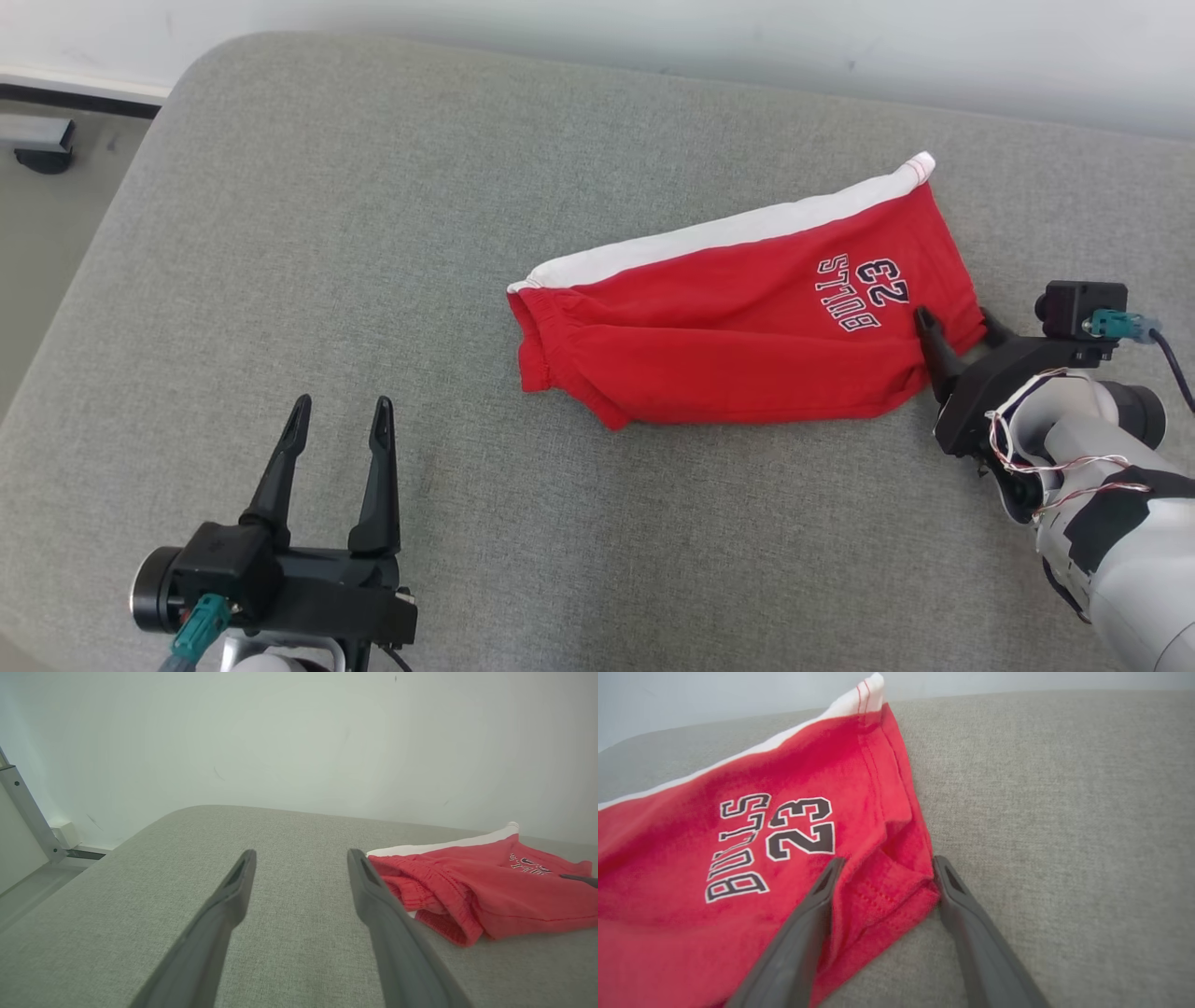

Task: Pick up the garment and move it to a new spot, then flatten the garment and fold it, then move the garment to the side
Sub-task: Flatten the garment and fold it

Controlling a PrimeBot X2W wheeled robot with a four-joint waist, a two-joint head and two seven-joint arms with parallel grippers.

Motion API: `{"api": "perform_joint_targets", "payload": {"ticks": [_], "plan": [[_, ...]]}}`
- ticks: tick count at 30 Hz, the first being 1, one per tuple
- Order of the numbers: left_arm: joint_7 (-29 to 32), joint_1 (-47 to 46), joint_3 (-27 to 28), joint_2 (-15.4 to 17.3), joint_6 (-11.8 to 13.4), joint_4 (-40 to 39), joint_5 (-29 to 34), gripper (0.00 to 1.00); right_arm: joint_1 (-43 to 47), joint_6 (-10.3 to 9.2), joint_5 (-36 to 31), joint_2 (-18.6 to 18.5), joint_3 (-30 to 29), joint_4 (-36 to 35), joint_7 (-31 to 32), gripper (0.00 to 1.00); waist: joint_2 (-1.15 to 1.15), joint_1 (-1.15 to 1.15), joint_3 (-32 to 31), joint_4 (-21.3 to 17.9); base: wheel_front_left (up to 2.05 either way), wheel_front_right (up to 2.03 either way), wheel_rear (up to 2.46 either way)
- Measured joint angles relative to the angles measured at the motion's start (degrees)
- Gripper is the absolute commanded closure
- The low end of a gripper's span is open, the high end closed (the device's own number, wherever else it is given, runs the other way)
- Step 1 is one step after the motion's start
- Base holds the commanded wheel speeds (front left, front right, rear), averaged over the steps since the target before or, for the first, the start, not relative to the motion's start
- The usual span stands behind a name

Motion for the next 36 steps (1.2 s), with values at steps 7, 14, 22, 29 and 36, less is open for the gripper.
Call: {"api": "perform_joint_targets", "payload": {"ticks": [7, 14, 22, 29, 36], "plan": [[0.0, 1.05, -0.13, -0.12, -0.01, 0.98, 0.37, 0.0, 2.29, 0.0, 1.35, 0.56, 0.25, -1.7, -1.46, 1.0, 0.0, 0.0, -2.19, -0.54, 0.0, 0.0, 0.0], [0.0, 3.1, -0.55, -0.02, -0.01, 1.83, 0.38, 0.0, 8.12, 0.0, 3.75, -1.27, -0.14, -8.7, -3.83, 1.0, 0.0, 0.0, -5.86, -1.69, 0.0, 0.0, 0.0], [0.0, 5.82, -1.11, 0.69, -0.02, 2.41, 0.29, 0.0, 20.42, 0.0, 9.35, -4.98, -4.02, -19.49, -4.5, 1.0, 0.0, -0.01, -9.48, -3.84, 0.0, 0.0, 0.0], [0.0, 7.21, -0.6, 0.81, -0.02, 1.79, -0.2, 0.0, 30.05, 0.0, 9.89, -8.44, -8.09, -25.37, -4.57, 1.0, 0.0, -0.02, -10.65, -7.15, 0.0, 0.0, 0.0], [0.0, 7.06, -1.07, 0.38, -0.02, 1.8, -0.2, 0.0, 30.99, 0.0, 7.72, -7.32, -12.22, -25.09, -4.57, 0.0, 0.01, -0.01, -9.87, -9.51, 0.0, 0.0, 0.0]]}}
